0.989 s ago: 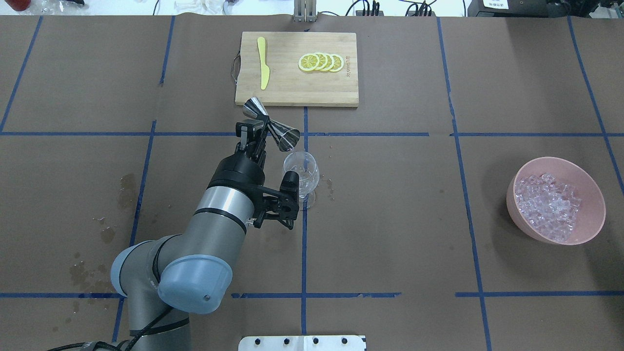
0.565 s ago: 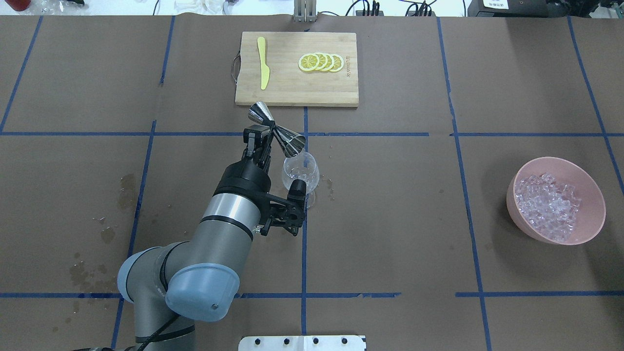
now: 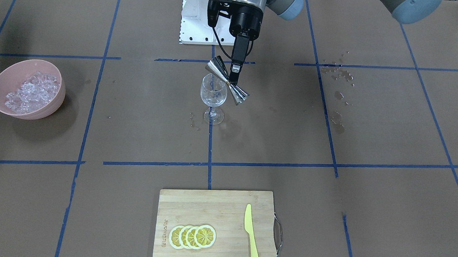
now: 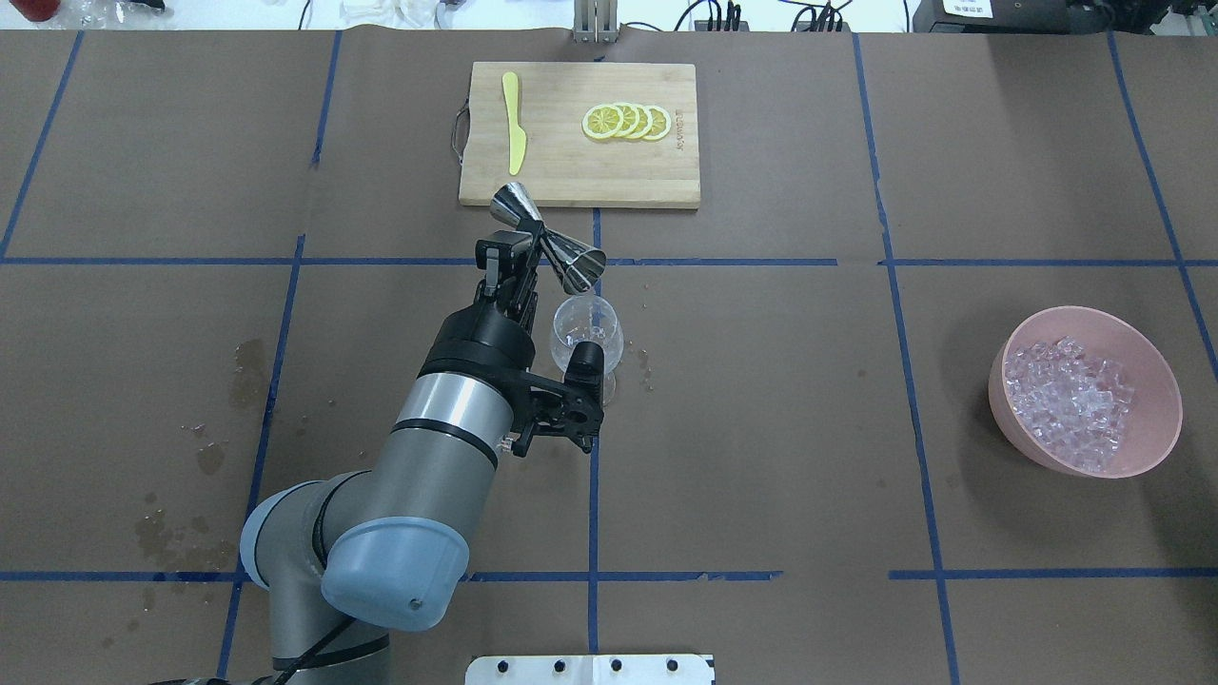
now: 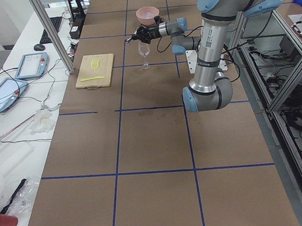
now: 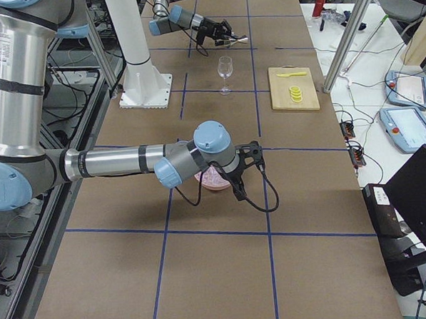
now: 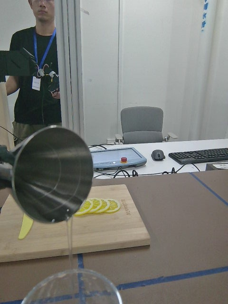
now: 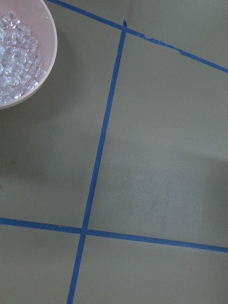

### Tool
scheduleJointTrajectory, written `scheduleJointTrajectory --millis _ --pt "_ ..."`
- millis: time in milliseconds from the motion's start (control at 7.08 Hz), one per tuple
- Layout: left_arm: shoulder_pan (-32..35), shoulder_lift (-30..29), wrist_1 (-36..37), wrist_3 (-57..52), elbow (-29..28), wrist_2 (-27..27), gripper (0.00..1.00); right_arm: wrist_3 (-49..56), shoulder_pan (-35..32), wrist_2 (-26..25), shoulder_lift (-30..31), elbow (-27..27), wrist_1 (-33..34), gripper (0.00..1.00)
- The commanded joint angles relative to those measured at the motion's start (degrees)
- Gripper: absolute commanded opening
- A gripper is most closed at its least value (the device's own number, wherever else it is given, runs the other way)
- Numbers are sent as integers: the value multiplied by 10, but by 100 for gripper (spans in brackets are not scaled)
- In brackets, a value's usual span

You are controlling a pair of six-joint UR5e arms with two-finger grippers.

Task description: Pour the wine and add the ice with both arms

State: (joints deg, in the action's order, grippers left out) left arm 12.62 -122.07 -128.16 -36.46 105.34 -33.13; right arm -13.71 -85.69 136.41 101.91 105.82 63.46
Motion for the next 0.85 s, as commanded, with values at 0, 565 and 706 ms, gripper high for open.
scheduleJointTrajectory --millis 0,565,706 --pt "2 2 -37 63 -1 -15 0 0 0 0 -1 0 0 100" --pt "36 28 -37 328 12 -186 0 0 0 1 -2 -1 1 99" --pt "45 58 -38 379 32 -201 0 0 0 1 -2 -1 2 99"
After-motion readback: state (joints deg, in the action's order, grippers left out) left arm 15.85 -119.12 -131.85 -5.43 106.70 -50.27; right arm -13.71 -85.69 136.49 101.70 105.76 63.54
